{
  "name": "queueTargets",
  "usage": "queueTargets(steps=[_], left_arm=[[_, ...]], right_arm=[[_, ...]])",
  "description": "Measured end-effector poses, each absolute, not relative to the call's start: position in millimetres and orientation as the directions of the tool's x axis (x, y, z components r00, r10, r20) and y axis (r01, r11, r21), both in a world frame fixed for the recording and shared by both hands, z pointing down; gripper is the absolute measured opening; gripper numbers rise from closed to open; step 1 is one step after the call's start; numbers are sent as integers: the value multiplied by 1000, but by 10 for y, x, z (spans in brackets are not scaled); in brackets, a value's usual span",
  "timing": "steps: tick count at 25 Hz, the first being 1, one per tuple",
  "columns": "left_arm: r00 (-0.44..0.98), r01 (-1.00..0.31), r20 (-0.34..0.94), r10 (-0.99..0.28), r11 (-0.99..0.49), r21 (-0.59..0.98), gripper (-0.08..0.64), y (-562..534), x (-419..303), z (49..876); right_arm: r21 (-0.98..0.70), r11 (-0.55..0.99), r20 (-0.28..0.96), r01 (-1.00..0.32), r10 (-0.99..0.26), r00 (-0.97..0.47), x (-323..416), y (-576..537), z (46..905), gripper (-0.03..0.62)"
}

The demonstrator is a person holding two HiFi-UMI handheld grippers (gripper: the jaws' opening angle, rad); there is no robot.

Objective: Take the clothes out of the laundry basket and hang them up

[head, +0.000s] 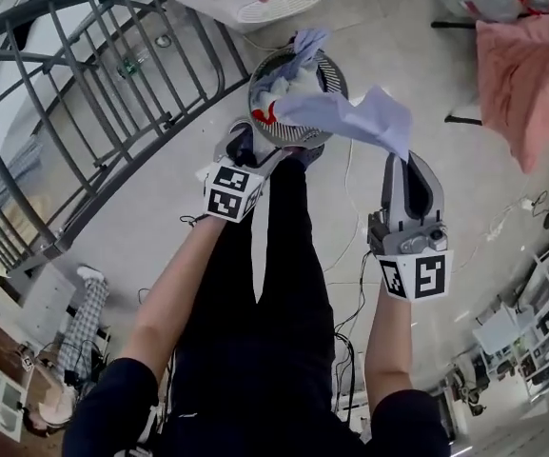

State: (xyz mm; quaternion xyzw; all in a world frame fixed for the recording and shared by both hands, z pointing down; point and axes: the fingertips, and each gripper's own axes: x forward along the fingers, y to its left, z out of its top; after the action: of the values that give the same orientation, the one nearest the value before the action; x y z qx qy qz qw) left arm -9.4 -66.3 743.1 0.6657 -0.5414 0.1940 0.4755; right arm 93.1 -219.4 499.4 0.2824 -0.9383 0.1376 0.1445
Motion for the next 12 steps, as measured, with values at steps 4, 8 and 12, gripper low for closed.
queueTargets(steps=[4, 8, 12], left_arm=[[358, -908, 778, -516, 2, 419, 324, -601, -11, 7280], [358, -915, 792, -494, -17, 402, 324, -576, -29, 7186], [359, -924, 802, -478, -60, 378, 327, -566, -56, 6974]], right_arm=[[-167, 806, 290, -567, -510, -810, 960, -2219, 4409, 15], [-122, 827, 232, -549, -515, -825, 889, -2274, 3791, 15], [-48, 853, 188, -520, -504, -843, 835, -2231, 3089, 15]])
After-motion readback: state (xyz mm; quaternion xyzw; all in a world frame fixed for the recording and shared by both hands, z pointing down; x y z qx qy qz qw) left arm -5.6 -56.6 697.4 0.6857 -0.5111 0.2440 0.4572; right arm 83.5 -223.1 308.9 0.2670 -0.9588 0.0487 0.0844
